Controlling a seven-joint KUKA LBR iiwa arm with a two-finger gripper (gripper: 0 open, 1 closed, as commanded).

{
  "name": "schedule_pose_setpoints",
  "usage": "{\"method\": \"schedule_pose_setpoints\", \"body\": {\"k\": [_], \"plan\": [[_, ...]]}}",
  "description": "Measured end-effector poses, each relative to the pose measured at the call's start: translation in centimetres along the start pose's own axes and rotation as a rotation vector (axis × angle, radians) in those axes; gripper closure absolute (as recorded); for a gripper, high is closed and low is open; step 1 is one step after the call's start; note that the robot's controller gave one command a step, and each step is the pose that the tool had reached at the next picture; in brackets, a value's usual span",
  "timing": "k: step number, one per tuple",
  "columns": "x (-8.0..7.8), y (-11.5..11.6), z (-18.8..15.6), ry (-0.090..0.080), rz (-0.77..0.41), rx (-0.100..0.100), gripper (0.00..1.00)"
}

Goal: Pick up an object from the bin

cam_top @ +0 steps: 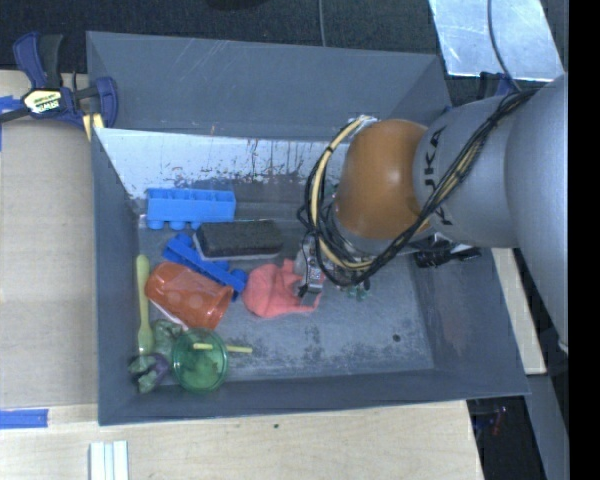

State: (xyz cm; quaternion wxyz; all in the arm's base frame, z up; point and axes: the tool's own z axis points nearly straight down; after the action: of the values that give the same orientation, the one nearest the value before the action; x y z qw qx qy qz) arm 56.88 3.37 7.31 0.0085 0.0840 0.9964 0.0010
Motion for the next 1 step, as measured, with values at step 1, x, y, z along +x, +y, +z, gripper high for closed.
{"method": "schedule_pose_setpoints", "body": {"k": [1], "plan": [[0.42,0.45,-0.21,-0.005,-0.010,0.000,1.00]]}}
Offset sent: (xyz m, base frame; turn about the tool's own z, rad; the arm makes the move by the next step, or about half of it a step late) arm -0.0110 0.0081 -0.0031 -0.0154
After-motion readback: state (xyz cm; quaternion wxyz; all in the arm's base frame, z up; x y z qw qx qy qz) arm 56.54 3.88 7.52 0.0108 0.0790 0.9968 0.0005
